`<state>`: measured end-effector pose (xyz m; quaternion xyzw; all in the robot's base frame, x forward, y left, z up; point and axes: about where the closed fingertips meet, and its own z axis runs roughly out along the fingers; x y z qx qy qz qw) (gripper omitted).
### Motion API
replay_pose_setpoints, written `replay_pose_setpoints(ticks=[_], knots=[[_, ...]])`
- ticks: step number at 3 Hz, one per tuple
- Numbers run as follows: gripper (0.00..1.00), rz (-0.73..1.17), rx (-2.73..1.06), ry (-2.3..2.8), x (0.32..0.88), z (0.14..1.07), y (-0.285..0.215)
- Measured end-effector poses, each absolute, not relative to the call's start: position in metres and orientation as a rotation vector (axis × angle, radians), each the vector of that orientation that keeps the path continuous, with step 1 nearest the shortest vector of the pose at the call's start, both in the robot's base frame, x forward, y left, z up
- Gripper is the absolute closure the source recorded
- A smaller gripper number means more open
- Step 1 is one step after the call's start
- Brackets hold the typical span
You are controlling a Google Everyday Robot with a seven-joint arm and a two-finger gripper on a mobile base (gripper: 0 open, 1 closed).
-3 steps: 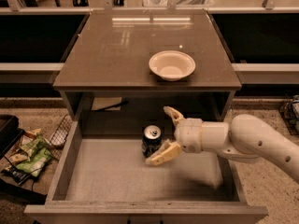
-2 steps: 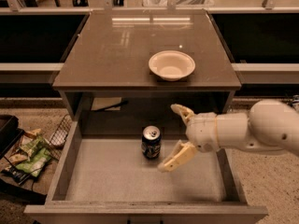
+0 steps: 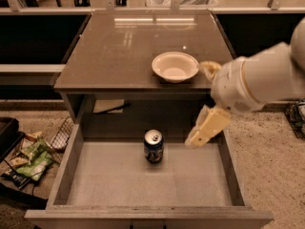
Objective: Place pepsi can into top drawer
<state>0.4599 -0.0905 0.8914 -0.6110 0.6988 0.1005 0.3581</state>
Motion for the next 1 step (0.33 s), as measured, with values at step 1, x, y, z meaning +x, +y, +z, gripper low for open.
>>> replay_pose_setpoints(ticks=[1], knots=[[0.00,0.065,-1.607,1.823,0.4585,0.9284,-0.0968]])
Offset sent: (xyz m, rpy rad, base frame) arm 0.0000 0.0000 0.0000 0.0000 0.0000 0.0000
